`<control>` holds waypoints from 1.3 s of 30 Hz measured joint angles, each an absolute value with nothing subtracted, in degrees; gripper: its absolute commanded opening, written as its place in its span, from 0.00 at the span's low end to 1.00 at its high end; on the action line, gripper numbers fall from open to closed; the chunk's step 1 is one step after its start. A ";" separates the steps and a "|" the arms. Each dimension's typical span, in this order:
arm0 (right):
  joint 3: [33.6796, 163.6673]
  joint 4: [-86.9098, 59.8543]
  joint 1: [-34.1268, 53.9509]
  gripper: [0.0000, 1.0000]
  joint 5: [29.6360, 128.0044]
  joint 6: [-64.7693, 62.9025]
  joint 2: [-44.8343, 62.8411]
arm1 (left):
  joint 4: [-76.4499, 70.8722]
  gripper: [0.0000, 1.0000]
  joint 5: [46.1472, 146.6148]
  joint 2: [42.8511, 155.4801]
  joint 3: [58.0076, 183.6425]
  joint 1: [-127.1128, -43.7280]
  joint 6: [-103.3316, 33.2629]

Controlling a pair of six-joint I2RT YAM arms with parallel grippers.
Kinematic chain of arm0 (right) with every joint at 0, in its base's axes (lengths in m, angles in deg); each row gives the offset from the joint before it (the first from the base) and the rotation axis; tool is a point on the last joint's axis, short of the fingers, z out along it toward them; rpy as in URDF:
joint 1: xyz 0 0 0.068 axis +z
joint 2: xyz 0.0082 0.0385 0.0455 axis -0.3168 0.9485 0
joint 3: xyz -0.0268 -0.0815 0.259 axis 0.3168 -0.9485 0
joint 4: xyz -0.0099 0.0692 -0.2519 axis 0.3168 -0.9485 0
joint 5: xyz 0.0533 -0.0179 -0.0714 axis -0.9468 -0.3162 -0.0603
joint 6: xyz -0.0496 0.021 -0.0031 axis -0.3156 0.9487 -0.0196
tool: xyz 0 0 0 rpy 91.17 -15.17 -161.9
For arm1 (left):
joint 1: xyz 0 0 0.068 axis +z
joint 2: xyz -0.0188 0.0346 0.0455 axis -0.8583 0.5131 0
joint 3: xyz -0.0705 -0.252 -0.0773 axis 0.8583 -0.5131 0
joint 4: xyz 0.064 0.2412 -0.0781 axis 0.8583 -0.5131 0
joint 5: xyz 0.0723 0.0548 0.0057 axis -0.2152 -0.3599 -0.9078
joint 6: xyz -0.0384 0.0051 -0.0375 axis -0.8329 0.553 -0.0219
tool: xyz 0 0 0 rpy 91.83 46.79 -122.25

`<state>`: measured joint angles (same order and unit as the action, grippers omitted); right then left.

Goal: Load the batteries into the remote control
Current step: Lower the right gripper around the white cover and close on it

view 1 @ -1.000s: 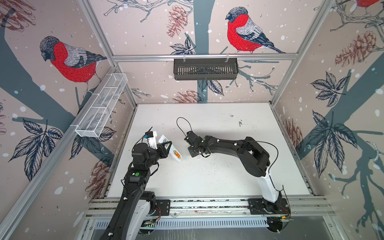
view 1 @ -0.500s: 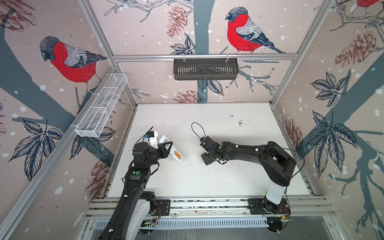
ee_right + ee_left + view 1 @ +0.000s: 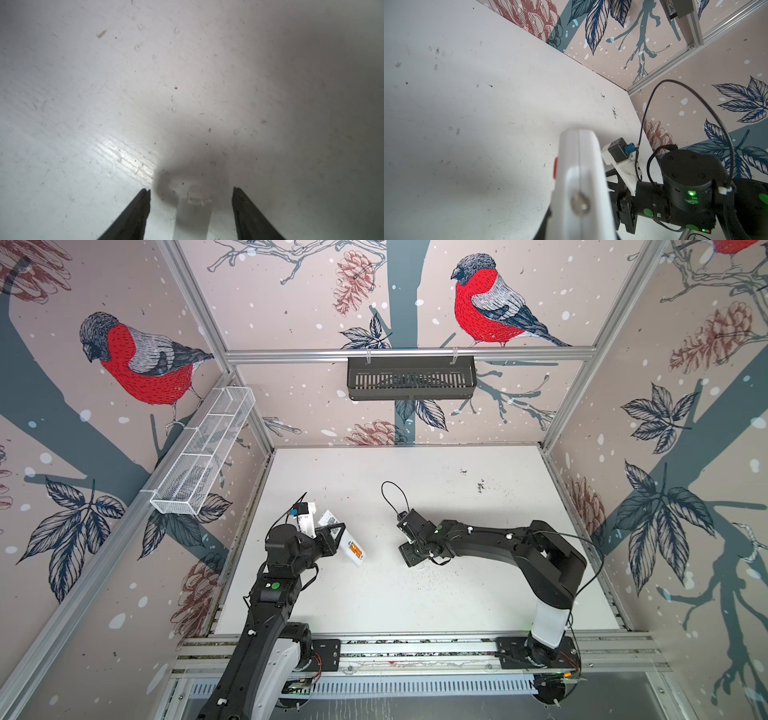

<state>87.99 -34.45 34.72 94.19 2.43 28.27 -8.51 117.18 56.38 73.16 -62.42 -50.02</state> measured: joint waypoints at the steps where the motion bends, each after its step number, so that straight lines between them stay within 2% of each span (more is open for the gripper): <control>1: 88.25 -34.58 34.67 0.60 94.19 2.45 28.62 | -8.51 0.00 117.23 56.38 73.16 -62.42 -50.02; 5: 88.45 -35.09 34.32 0.47 93.82 2.62 29.49 | -8.18 0.00 117.60 56.42 73.07 -62.42 -50.02; 18: 88.53 -34.89 33.58 0.29 93.76 3.61 29.56 | -5.53 0.00 121.99 59.15 72.64 -62.55 -51.14; 33: 88.69 -32.97 36.71 0.28 93.69 0.22 25.30 | -2.41 0.00 124.42 61.64 72.00 -63.80 -51.68; 39: 90.89 -33.23 38.15 0.39 93.58 -2.29 29.25 | -2.10 0.00 124.37 61.14 72.00 -63.80 -51.66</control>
